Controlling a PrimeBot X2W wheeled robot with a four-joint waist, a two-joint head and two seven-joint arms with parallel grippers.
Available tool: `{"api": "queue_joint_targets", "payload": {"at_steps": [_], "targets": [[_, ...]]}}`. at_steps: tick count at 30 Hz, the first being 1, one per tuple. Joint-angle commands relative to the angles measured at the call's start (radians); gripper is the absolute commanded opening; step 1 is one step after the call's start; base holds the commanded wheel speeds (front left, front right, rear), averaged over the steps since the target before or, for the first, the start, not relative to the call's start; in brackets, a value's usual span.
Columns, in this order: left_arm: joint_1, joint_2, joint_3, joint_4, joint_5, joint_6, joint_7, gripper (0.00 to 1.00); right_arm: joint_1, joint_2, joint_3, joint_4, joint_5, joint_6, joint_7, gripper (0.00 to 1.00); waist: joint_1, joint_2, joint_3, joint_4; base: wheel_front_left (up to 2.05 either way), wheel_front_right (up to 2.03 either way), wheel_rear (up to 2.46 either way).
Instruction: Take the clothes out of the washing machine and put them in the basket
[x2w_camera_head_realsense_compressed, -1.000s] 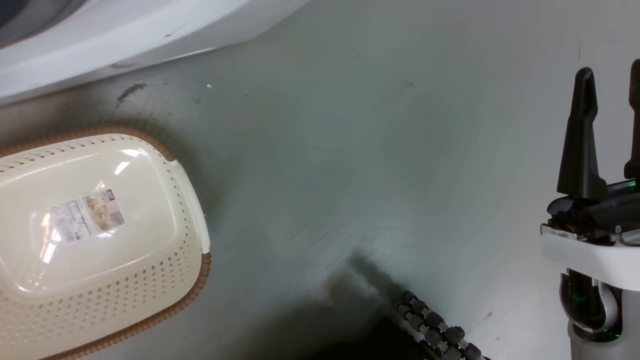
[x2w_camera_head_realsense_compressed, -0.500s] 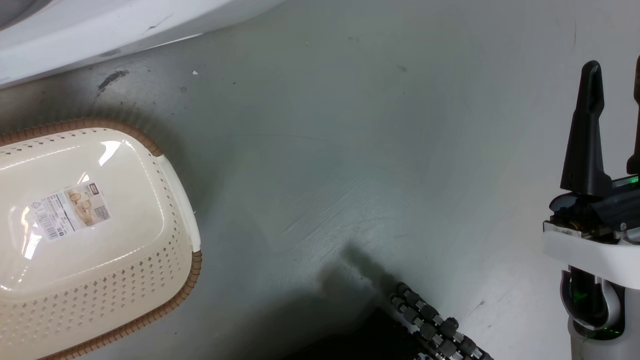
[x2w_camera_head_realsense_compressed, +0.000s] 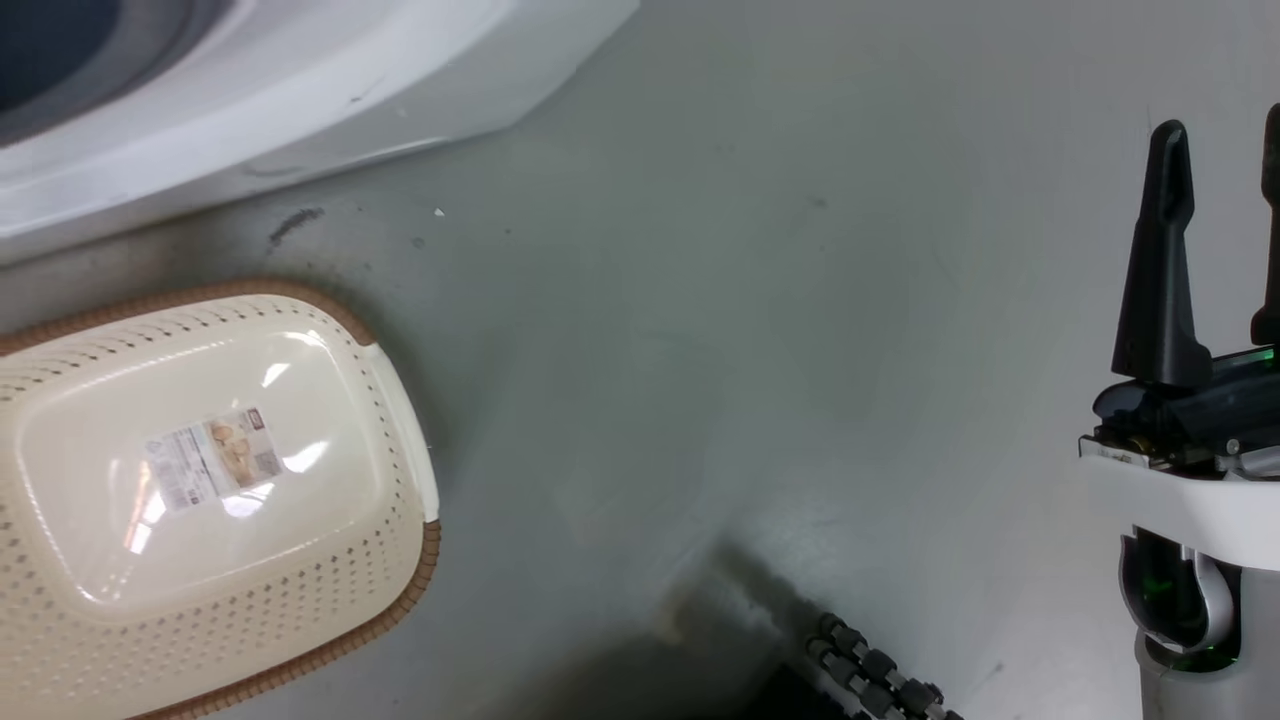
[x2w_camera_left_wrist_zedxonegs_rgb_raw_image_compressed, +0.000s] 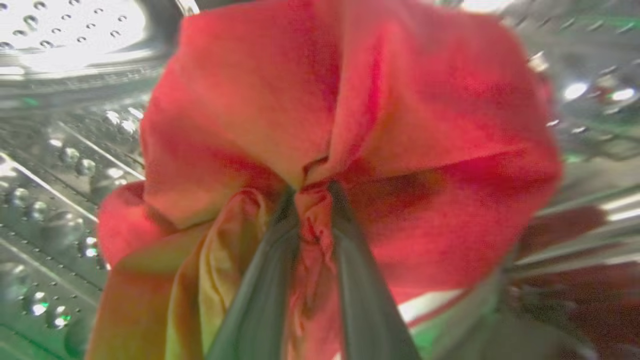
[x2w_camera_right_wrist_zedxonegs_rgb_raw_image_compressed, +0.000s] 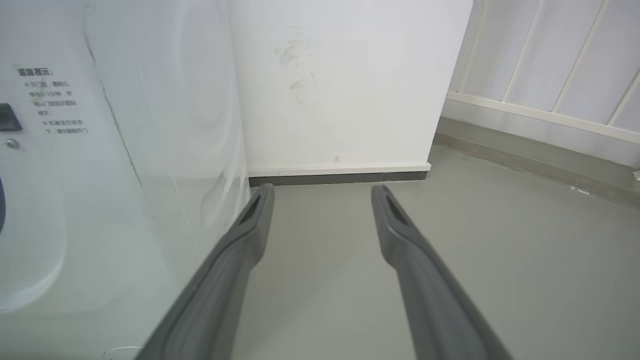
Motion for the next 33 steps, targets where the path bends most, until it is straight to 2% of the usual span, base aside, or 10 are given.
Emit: {"api": "queue_joint_targets", "payload": {"at_steps": [1,8,9,23,28,33], "targets": [[0.017,-0.002,0.0,0.005,-0.004,-0.002,-0.016,0.0,0.004,0.0,-0.001,0.003,-0.007,-0.001,-0.002,1.0,-0.0001,0.0,-0.036,0.019,0.0,0.0,0.0],[0.128,-0.039,-0.013,0.047,-0.053,-0.006,-0.26,0.0,0.037,0.0,-0.001,0.021,-0.057,-0.001,-0.002,1.0,-0.0001,0.0,-0.142,0.064,0.0,0.0,0.0],[0.128,-0.039,-0.013,0.047,-0.053,-0.006,-0.26,0.0,0.037,0.0,-0.001,0.021,-0.057,-0.001,-0.002,1.0,-0.0001,0.0,-0.142,0.064,0.0,0.0,0.0],[0.384,-0.109,-0.045,0.082,-0.128,-0.003,-0.59,0.0,0.107,0.0,-0.004,0.052,-0.132,-0.001,-0.002,1.0,-0.0001,0.0,-0.315,0.135,0.0,0.0,0.0],[0.507,-0.143,-0.042,0.063,-0.138,0.022,-0.663,0.0,0.152,0.0,0.0,0.063,-0.165,-0.001,-0.002,1.0,-0.0001,0.0,-0.398,0.168,0.0,0.0,0.0],[0.636,-0.161,-0.017,-0.011,-0.152,0.058,-0.682,0.0,0.203,0.0,0.003,0.078,-0.192,-0.001,-0.002,1.0,-0.0001,0.0,-0.48,0.196,0.0,0.0,0.0]]}}
